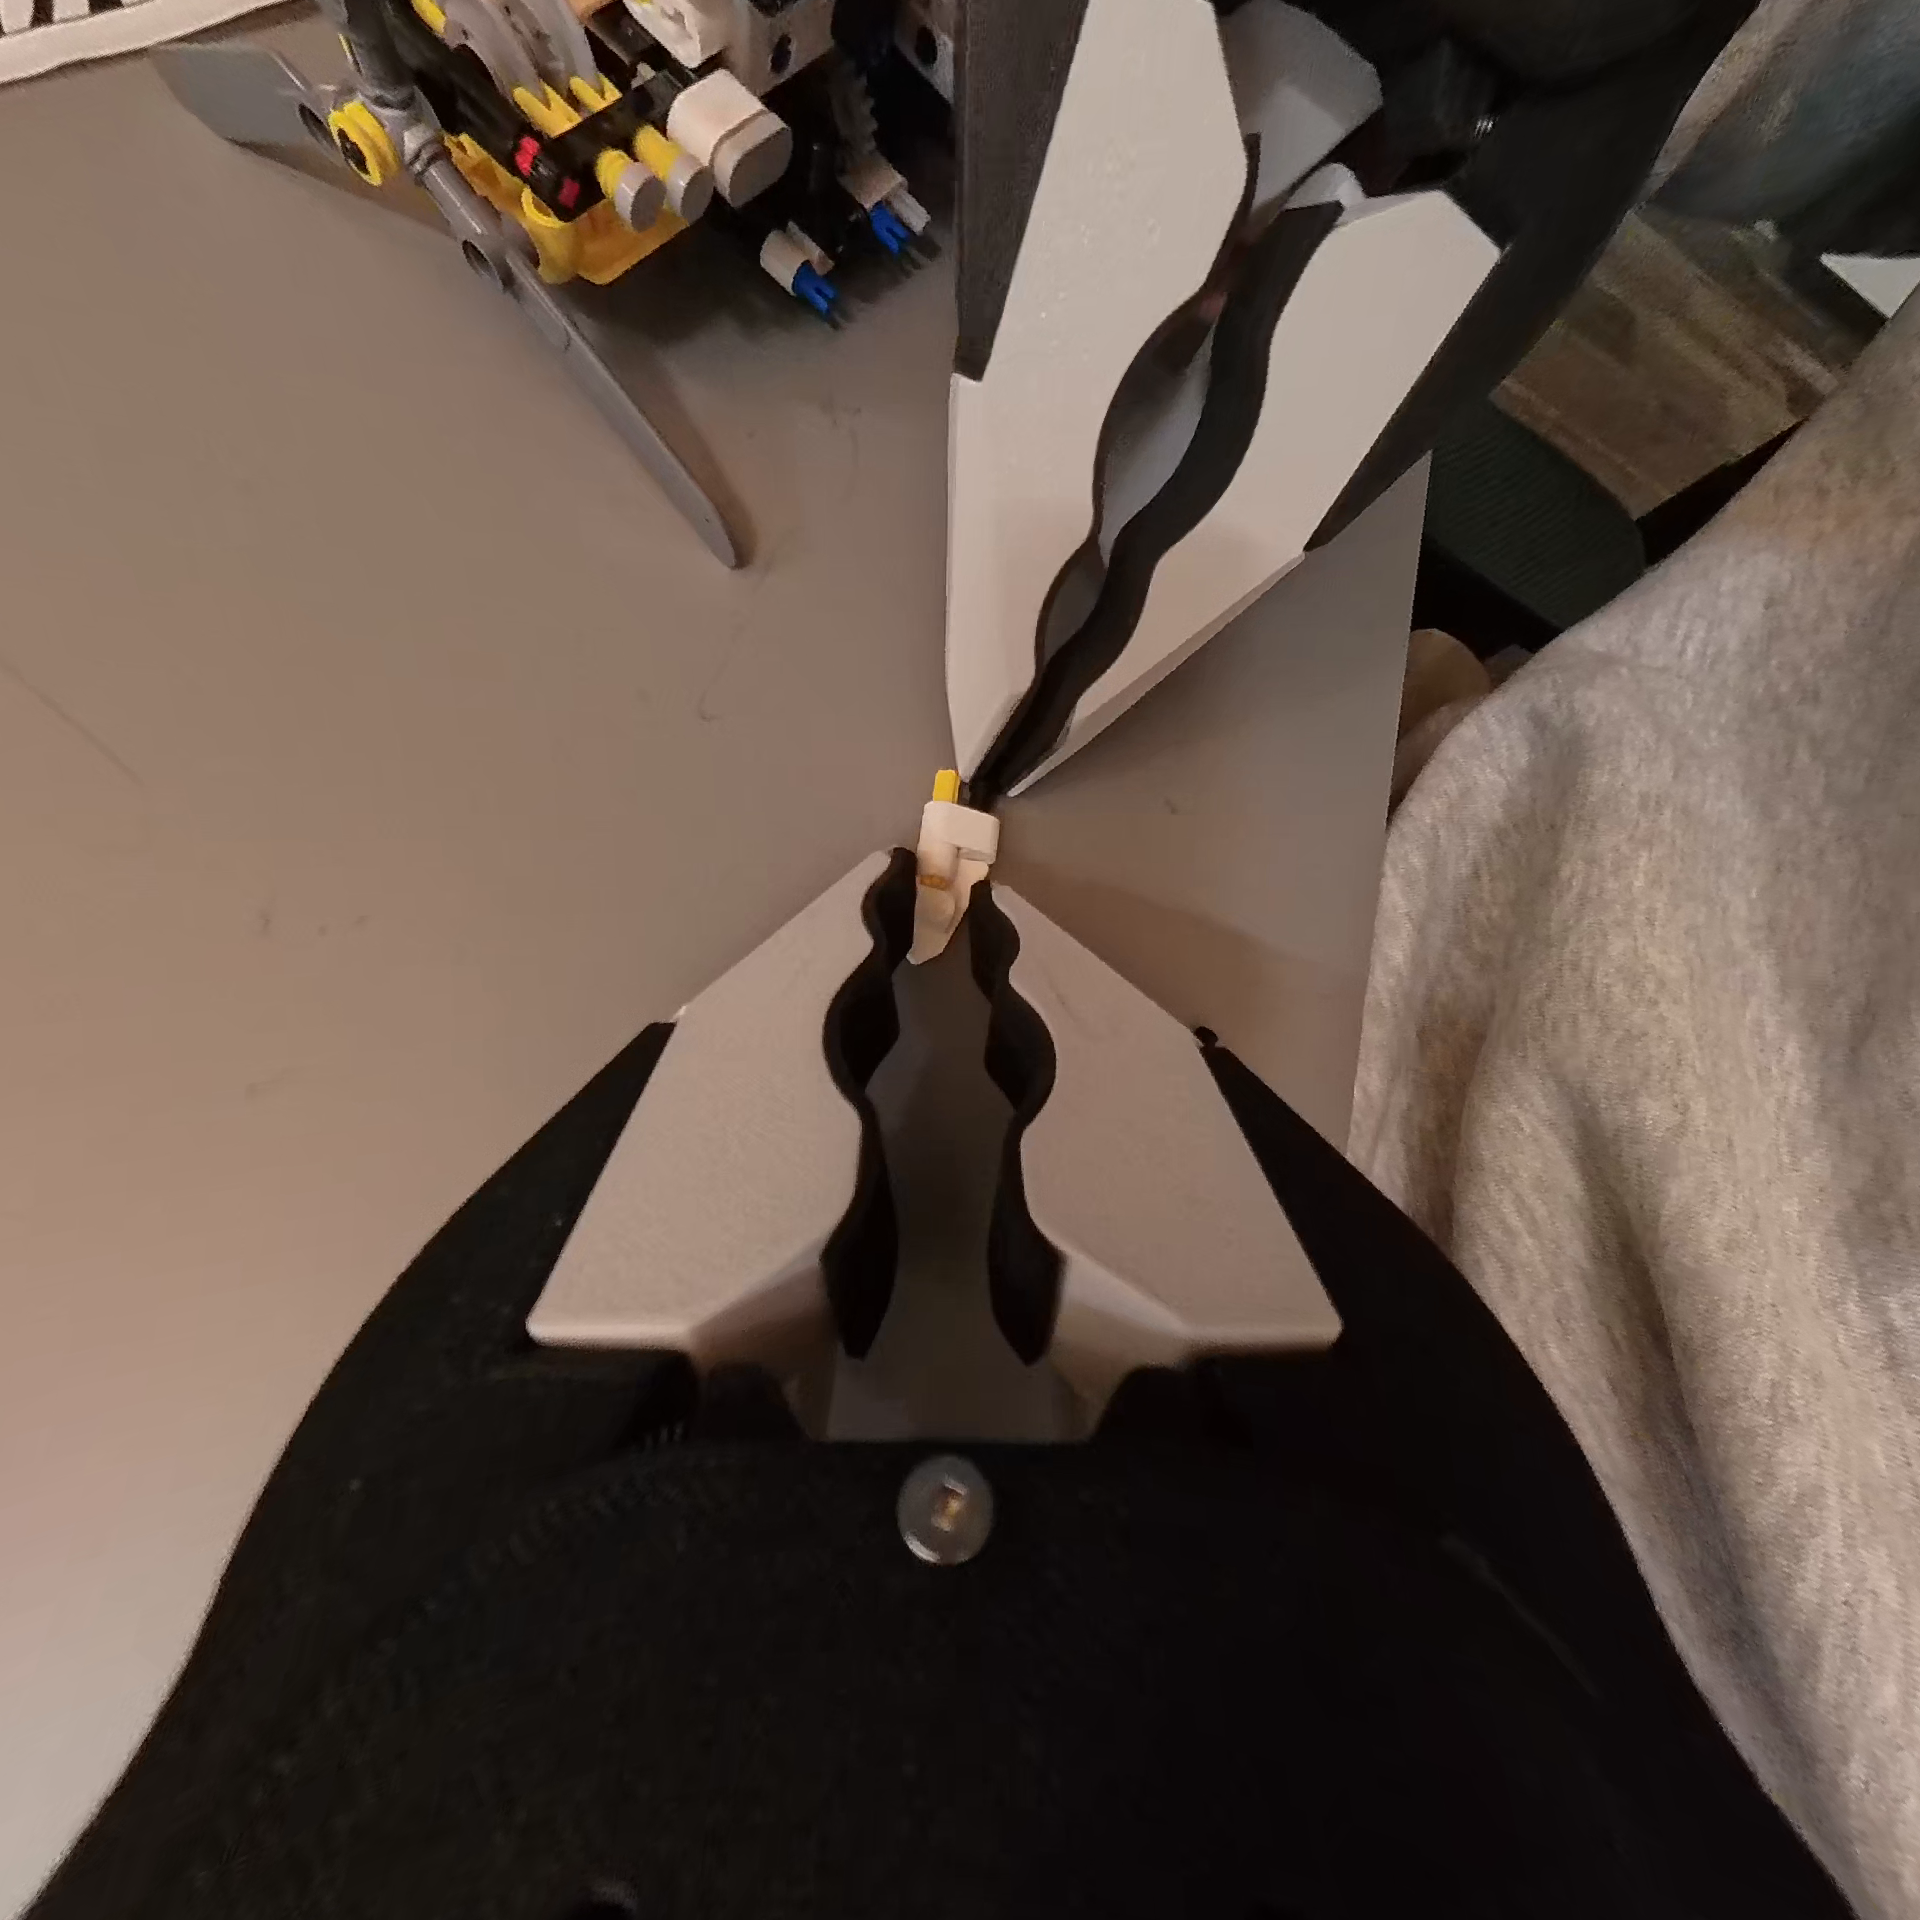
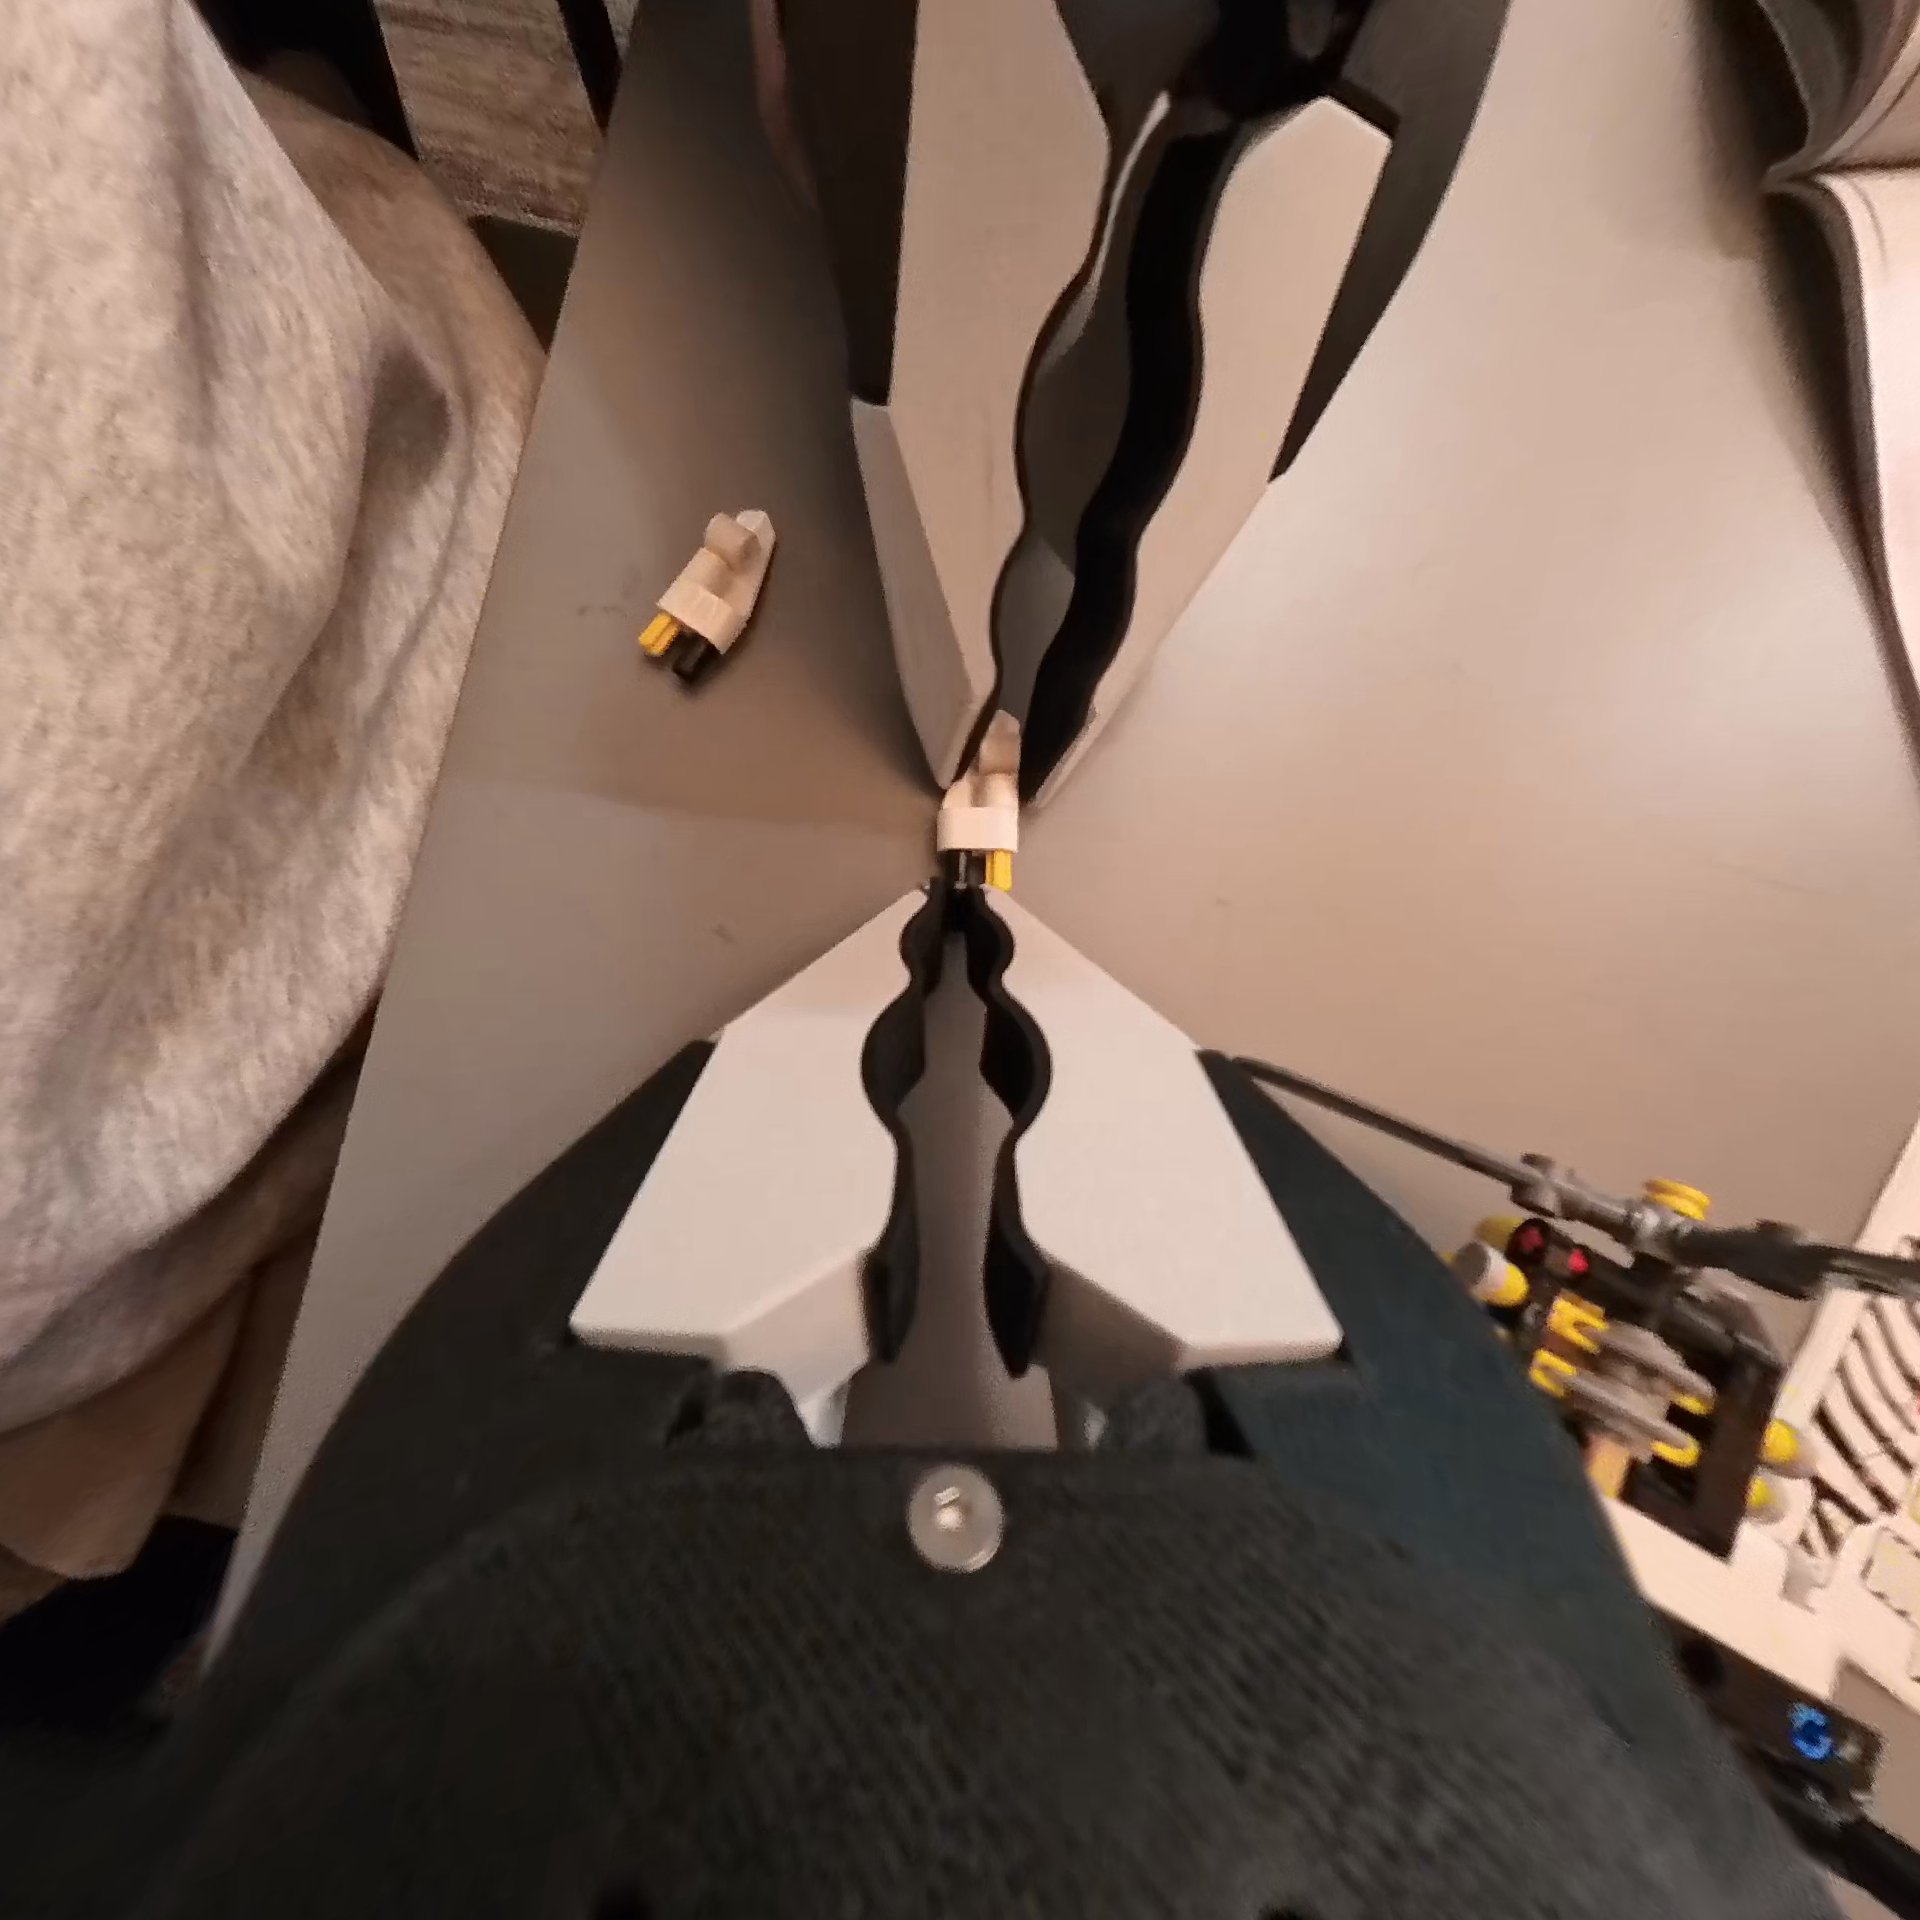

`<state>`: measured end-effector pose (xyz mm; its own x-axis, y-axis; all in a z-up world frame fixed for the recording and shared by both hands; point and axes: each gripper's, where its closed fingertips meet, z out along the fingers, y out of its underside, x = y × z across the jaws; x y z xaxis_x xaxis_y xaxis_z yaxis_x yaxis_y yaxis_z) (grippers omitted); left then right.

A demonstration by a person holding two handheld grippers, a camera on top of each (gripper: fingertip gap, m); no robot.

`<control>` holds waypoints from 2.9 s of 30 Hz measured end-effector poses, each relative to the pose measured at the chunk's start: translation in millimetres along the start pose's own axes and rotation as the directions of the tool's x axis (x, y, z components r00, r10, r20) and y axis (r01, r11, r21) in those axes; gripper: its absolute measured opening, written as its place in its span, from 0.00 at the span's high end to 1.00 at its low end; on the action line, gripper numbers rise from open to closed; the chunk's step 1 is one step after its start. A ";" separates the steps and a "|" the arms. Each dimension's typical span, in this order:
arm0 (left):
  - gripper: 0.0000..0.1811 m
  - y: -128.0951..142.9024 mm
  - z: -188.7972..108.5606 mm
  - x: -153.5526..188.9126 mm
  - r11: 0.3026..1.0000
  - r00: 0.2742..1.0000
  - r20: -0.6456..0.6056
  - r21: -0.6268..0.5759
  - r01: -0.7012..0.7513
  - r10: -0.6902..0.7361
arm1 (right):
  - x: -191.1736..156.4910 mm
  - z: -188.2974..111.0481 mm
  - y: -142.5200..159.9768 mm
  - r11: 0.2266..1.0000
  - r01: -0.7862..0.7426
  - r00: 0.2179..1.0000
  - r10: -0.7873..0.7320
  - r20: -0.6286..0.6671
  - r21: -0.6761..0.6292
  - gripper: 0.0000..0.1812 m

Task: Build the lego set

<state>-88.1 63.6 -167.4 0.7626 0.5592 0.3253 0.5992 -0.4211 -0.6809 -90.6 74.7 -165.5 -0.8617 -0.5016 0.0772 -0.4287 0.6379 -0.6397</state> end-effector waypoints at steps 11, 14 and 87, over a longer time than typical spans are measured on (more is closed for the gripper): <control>0.95 -0.2 -0.7 1.2 1.000 1.000 0.004 0.001 0.002 -0.002 | 1.1 0.7 -1.1 0.980 0.193 0.979 -0.195 -0.055 -0.046 1.00; 0.95 0.2 -1.0 1.0 1.000 1.000 0.001 0.001 0.008 -0.008 | 1.5 0.8 -1.4 0.973 0.223 0.970 -0.228 -0.087 -0.057 1.00; 0.96 -8.4 -32.2 0.7 0.948 0.976 -0.060 0.232 0.216 -0.208 | -18.5 -46.0 2.3 0.869 -0.420 0.793 0.491 -0.361 0.262 0.83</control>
<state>-84.7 44.5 -140.4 0.6344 0.5909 0.4984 0.6766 -0.1125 -0.7278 -88.1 112.3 -133.3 -0.9917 0.1268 0.0227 0.0602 0.6120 -0.7885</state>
